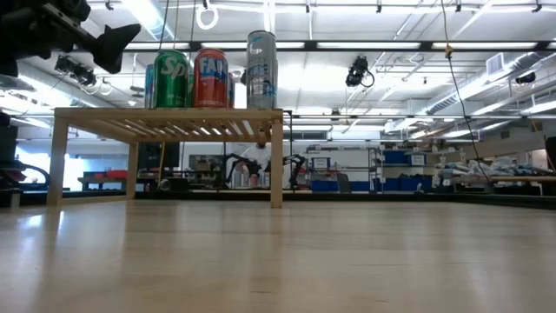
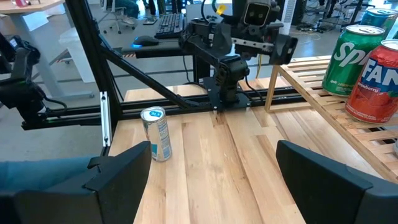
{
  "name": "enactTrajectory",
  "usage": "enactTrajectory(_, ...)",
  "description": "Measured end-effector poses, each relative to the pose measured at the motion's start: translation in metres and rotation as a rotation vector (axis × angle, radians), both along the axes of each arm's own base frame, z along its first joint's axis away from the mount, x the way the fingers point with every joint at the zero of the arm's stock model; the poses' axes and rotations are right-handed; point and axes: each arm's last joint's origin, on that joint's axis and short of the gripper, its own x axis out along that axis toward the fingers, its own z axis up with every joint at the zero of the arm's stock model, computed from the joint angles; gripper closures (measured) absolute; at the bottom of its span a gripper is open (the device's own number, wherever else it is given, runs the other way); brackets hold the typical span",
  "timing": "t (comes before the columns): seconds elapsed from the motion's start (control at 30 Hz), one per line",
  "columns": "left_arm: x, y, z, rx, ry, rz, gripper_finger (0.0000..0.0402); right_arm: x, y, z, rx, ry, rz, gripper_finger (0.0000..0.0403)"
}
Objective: Place canned beverage on shelf
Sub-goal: Put the blue soda can on the shelf
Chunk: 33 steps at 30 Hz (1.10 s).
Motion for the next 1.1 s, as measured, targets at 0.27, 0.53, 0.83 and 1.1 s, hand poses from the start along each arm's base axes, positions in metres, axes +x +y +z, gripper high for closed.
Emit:
enactTrajectory(0.27, 0.003, -0.012, -0.009, -0.010, 0.082, -0.123, 0.0002, 0.000, 0.000, 0.000, 0.000, 0.000, 0.000, 0.0048)
enactTrajectory(0.53, 0.004, -0.024, -0.018, 0.049, 0.155, -0.259, 0.0002, 0.000, 0.000, 0.000, 0.000, 0.000, 0.000, 0.0048)
enactTrajectory(0.83, 0.002, -0.036, -0.023, 0.056, 0.204, -0.406, 0.0002, 0.000, 0.000, 0.000, 0.000, 0.000, 0.000, 0.0048)
enactTrajectory(1.1, 0.001, -0.048, -0.030, 0.062, 0.204, -0.544, 0.0002, 0.000, 0.000, 0.000, 0.000, 0.000, 0.000, 0.0048)
